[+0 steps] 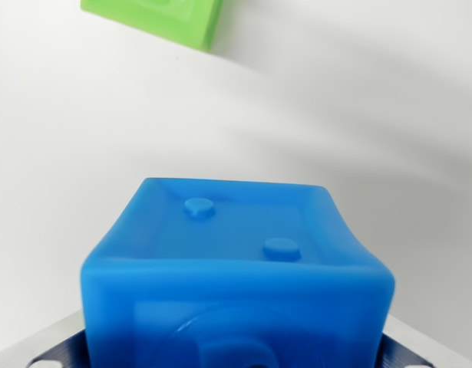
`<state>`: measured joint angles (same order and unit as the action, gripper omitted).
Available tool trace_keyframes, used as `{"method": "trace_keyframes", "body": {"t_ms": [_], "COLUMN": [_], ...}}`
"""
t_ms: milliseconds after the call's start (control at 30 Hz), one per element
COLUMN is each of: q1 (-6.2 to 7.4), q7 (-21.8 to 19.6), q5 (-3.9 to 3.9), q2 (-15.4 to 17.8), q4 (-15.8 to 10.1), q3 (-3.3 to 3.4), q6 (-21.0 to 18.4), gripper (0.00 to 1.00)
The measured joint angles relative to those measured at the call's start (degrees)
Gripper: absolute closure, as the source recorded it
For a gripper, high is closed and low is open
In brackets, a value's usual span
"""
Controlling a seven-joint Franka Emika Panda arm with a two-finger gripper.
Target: Stack cube
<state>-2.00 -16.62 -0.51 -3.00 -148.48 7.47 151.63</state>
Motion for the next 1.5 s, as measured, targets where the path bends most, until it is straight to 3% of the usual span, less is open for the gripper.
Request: {"method": "trace_keyframes", "body": {"t_ms": [767, 1500], "q1": [2.92, 5.67], "q7": [-11.5, -21.7], "q5": [-0.8, -1.39], "q2": [-4.7, -9.2], "q4": [5.9, 11.9], "q3": [-1.24, -1.79], "q6": [-1.2, -2.8], "gripper": [1.0, 1.0]}}
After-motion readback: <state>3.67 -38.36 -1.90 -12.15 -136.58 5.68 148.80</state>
